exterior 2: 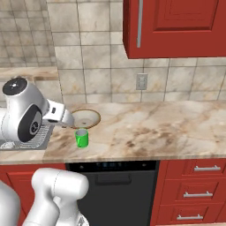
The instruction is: Clear the mugs and bowl far away from the sink.
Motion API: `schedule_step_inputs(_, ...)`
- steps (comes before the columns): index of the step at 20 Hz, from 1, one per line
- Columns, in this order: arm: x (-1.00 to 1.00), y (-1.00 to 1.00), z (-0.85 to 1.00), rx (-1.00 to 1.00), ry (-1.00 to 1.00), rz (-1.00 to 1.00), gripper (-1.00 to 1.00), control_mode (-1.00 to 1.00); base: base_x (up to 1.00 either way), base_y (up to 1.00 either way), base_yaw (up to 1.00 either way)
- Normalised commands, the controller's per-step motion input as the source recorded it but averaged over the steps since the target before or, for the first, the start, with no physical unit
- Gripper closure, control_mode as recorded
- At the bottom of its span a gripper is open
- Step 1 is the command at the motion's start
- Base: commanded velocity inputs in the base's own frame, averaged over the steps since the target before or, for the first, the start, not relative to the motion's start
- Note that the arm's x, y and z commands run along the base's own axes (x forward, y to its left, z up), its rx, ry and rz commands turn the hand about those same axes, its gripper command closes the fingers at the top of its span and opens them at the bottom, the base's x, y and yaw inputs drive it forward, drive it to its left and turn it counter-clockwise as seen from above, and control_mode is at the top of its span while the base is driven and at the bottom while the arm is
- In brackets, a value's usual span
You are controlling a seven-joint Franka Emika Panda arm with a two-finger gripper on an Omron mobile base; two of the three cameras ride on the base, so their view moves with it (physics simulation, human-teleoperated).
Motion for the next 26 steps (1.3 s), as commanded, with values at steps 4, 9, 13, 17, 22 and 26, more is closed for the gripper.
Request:
schedule_step_inputs(4,0.0,0.09,-0.43,0.0,0.2,0.12,-1.0,-1.0,0.0,0.0,0.0)
schedule_step_inputs(9,0.0,0.03,-0.43,0.0,0.19,0.11,-1.0,-1.0,0.0,0.0,0.0)
schedule_step_inputs(13,-0.01,0.05,-0.46,0.0,0.14,0.07,-1.0,-1.0,0.0,0.0,0.0)
schedule_step_inputs(17,0.0,0.01,-0.28,0.0,0.07,0.02,-1.0,-1.0,0.0,0.0,0.0)
schedule_step_inputs(22,0.16,0.0,-0.2,-0.01,0.03,0.0,-1.0,-1.0,0.0,0.0,0.0)
schedule_step_inputs(26,0.4,0.0,-0.22,-0.05,0.0,0.0,-1.0,-1.0,0.0,0.0,0.0)
